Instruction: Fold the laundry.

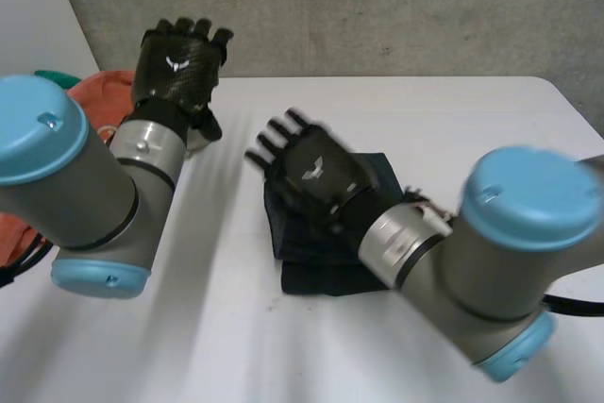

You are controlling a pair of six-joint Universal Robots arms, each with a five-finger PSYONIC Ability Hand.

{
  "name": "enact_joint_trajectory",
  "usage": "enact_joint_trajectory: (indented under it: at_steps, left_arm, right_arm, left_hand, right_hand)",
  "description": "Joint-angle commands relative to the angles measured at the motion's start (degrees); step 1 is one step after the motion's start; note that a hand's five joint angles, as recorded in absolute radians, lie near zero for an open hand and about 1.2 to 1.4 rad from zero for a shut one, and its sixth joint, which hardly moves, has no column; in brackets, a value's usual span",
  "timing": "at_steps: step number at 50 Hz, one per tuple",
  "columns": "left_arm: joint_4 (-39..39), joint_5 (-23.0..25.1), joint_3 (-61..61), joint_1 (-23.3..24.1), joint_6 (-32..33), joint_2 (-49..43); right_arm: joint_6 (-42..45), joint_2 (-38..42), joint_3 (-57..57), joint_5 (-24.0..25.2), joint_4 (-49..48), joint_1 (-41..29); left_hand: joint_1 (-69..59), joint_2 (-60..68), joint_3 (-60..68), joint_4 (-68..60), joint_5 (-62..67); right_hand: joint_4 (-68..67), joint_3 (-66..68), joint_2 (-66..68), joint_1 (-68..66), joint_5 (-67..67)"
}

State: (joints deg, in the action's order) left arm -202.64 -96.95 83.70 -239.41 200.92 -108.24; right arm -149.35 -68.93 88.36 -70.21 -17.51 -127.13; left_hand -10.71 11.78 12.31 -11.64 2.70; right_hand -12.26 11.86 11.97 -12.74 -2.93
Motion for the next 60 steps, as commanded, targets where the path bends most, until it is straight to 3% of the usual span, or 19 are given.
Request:
enact_joint_trajectory:
  at_steps: [1, 5, 9, 15, 21, 24, 31, 36, 40, 44, 51, 56, 60]
  left_arm:
    - [3.11, 0.36, -6.78, 4.9, -6.32, -1.79]
    - [8.82, 0.62, -13.37, 10.0, -7.65, -9.25]
    - [14.97, 0.36, -21.0, 13.7, -7.65, -16.8]
    - [22.54, -0.17, -29.9, 14.5, -8.09, -26.49]
    - [28.69, -6.92, -30.97, 14.15, -7.83, -31.68]
    - [30.9, -10.01, -29.92, 13.98, -7.3, -32.56]
    - [33.1, -10.54, -27.37, 14.15, -7.04, -32.56]
    - [32.92, -10.45, -27.1, 14.5, -7.13, -29.67]
    - [32.13, -9.23, -27.19, 13.98, -7.13, -23.61]
    - [30.11, -3.61, -26.84, 12.92, -7.13, -18.69]
    - [28.88, 11.15, -24.82, 8.18, -7.56, -12.18]
    - [29.58, 27.73, -24.2, 6.42, -9.05, -9.1]
    - [30.37, 36.91, -23.58, 6.07, -12.66, -8.31]
  right_arm:
    - [-21.95, -6.47, -0.64, -0.1, 9.41, 12.68]
    - [-22.39, -5.34, -4.32, -0.28, 17.23, 17.61]
    - [-22.3, -0.07, -9.51, -0.11, 21.98, 17.97]
    - [-21.52, 9.94, -17.59, 1.12, 28.75, 18.41]
    - [-14.4, 16.81, -19.89, 0.25, 29.73, 17.79]
    - [-10.36, 19.62, -20.33, 0.16, 29.73, 17.79]
    - [-5.43, 23.58, -20.42, -0.37, 29.64, 17.71]
    - [-6.22, 20.51, -19.46, -1.33, 28.33, 18.06]
    - [-7.36, 13.23, -15.42, -1.86, 22.62, 18.32]
    - [-11.12, 4.71, -9.02, -4.49, 16.74, 20.59]
    - [-21.32, 0.91, -1.88, -7.14, 15.75, 25.0]
    - [-26.08, 0.73, 4.8, -3.37, 16.11, 27.64]
    - [-27.14, 0.99, 8.58, 2.52, 15.32, 27.9]
  left_hand:
    - [0.49, -1.57, -2.1, 1.43, -2.49]
    - [0.16, -1.23, -1.76, 1.09, -2.15]
    - [-0.01, -1.07, -1.6, 0.92, -1.98]
    - [-1.69, 0.61, 0.08, -0.75, -0.3]
    - [-2.87, 1.8, 1.26, -1.94, 0.88]
    - [-3.04, 1.96, 1.43, -2.1, 1.04]
    - [-2.87, 1.8, 1.26, -1.94, 0.88]
    - [-2.54, 1.46, 0.93, -1.6, 0.54]
    - [-2.37, 1.29, 0.76, -1.43, 0.37]
    - [-2.37, 1.29, 0.76, -1.43, 0.37]
    - [-3.54, 2.47, 1.93, -2.61, 1.55]
    - [-5.05, 3.97, 3.44, -4.11, 3.05]
    - [-5.39, 4.32, 3.79, -4.46, 3.4]
  right_hand:
    - [2.26, -1.86, -1.97, 2.74, 2.93]
    - [2.26, -1.86, -1.97, 2.74, 2.93]
    - [2.26, -1.86, -1.97, 2.74, 2.93]
    - [2.26, -1.86, -1.97, 2.74, 2.93]
    - [2.26, -1.86, -1.97, 2.74, 2.93]
    - [2.26, -1.86, -1.97, 2.74, 2.93]
    - [2.26, -1.86, -1.97, 2.74, 2.93]
    - [2.26, -1.86, -1.97, 2.74, 2.93]
    - [2.26, -1.86, -1.97, 2.74, 2.93]
    - [2.26, -1.86, -1.97, 2.74, 2.93]
    - [2.26, -1.86, -1.97, 2.74, 2.93]
    - [2.26, -1.86, -1.97, 2.74, 2.93]
    - [2.26, -1.86, -1.97, 2.74, 2.93]
